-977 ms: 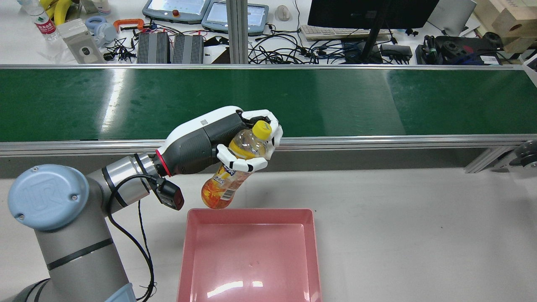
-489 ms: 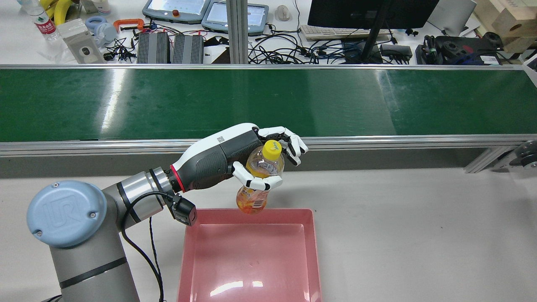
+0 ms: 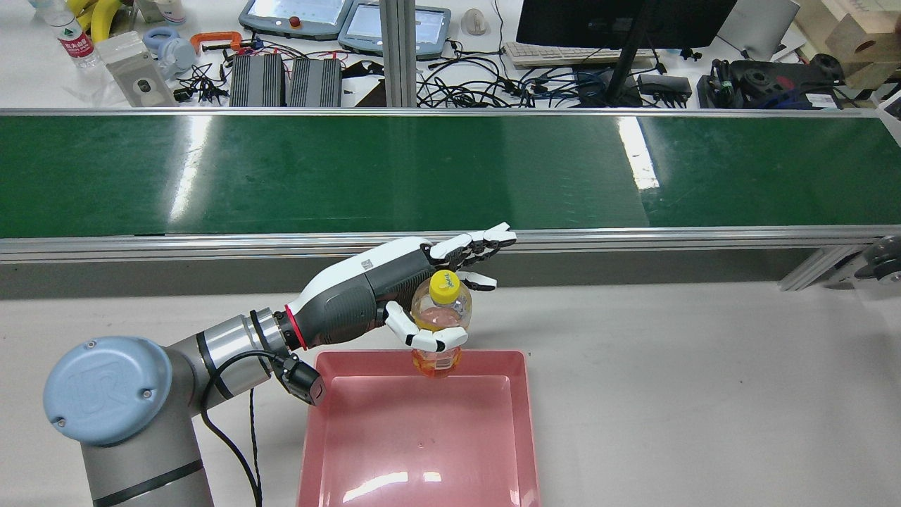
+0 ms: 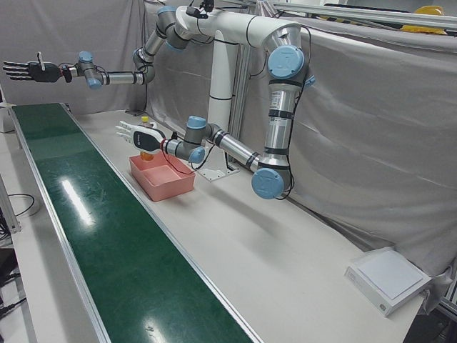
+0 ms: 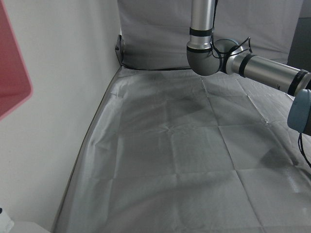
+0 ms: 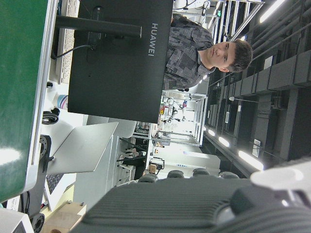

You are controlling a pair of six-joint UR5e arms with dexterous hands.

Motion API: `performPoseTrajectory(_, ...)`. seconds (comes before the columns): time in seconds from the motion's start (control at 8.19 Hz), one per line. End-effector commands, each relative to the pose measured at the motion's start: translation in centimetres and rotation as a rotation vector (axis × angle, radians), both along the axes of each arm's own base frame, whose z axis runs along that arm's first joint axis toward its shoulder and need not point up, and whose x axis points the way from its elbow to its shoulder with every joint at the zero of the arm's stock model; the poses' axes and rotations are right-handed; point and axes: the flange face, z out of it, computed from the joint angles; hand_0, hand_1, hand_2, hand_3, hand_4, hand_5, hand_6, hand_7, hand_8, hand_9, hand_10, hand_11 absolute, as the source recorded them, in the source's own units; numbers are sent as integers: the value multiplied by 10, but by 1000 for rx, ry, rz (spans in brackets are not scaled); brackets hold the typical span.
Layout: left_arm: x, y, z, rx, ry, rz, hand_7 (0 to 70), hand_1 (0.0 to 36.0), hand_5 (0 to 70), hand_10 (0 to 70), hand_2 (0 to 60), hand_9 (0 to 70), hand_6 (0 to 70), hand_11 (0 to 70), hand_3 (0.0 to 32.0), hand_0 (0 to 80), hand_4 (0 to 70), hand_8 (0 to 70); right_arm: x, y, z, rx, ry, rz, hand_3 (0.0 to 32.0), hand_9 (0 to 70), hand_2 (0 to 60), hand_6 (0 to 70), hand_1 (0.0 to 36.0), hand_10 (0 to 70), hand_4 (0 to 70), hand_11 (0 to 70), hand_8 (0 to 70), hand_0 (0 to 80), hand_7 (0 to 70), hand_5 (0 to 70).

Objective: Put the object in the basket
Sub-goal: 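Lower the bottle upright into the tray and open the left hand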

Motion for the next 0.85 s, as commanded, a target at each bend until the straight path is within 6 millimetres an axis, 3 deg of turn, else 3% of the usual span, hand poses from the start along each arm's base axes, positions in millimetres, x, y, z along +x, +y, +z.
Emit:
performPoseTrajectory(0.0, -10, 7, 46, 24, 27, 17, 30, 179, 124, 83, 169, 21, 13, 141, 0, 490, 14, 0, 0, 0, 0, 0, 1, 0, 0, 0, 0, 0, 0, 0, 0, 0, 0, 0, 0, 0)
performPoseTrajectory(0.37, -26, 16, 27, 11, 6, 19, 21, 156, 115, 73, 16, 19, 19, 128, 0, 505, 5, 0, 0, 0, 0, 0, -1, 0, 0, 0, 0, 0, 0, 0, 0, 0, 0, 0, 0, 0)
performPoseTrajectory(0.49, -41, 23, 15, 6, 4, 16, 20, 155, 115, 71, 16, 18, 20, 124, 0, 503, 2, 0, 0, 0, 0, 0, -1, 0, 0, 0, 0, 0, 0, 0, 0, 0, 0, 0, 0, 0)
performPoseTrajectory(0.73, -45, 24, -3, 4, 3, 13, 19, 144, 113, 71, 4, 17, 21, 122, 0, 494, 0, 0, 0, 0, 0, 0, -1, 0, 0, 0, 0, 0, 0, 0, 0, 0, 0, 0, 0, 0)
